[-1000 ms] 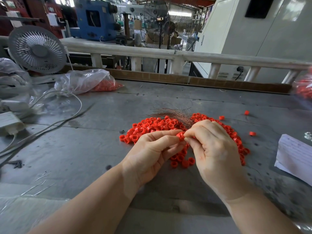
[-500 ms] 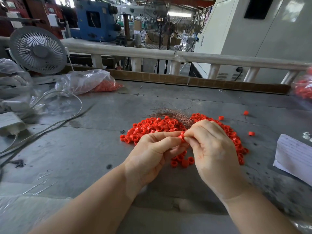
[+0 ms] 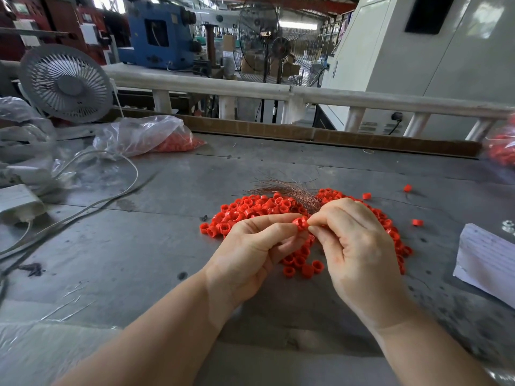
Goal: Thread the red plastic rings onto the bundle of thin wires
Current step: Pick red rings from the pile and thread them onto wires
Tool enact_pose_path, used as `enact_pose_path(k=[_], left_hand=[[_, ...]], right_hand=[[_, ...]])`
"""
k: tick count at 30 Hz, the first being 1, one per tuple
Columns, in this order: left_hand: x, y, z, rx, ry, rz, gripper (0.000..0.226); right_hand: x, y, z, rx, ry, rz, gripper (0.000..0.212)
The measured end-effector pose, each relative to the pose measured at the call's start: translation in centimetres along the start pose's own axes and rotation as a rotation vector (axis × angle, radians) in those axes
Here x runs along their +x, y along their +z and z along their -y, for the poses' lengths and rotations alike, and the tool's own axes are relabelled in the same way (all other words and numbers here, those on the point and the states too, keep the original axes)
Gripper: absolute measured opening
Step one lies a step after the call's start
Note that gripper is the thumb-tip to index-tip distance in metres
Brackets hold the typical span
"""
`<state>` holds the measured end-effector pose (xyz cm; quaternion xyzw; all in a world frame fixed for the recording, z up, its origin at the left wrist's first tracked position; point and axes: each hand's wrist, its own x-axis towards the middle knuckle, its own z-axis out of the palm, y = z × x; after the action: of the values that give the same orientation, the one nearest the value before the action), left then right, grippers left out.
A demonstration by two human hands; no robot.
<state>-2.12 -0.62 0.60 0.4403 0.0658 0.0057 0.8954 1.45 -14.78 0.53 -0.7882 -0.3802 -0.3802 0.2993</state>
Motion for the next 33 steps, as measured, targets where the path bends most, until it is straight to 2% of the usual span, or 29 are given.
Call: enact_pose_path(k=[13,20,25,33], left_hand=[[-0.12,-0.03,0.04,0.062,0.023,0.022,0.016],[-0.11,0.02,0.03,0.058,0.041,0.011,0.024],[-0.23,0.14,0.00,0.076,0.044,-0.005,0.012],[-0.39,0.25,-0.10,0.089,0.028,-0.036,0.013]], right_hand=[[0.06,-0.06,0.03,0.037,0.007,0.054,0.009],[0.10,0.06,0.20,0.043,0.009,0.029,0.008],[0.05,0.17,0.31,0.041,0.004,0.034,0.007],[-0.06,0.55,0.63,-0.009,0.015,-0.004,0.007]])
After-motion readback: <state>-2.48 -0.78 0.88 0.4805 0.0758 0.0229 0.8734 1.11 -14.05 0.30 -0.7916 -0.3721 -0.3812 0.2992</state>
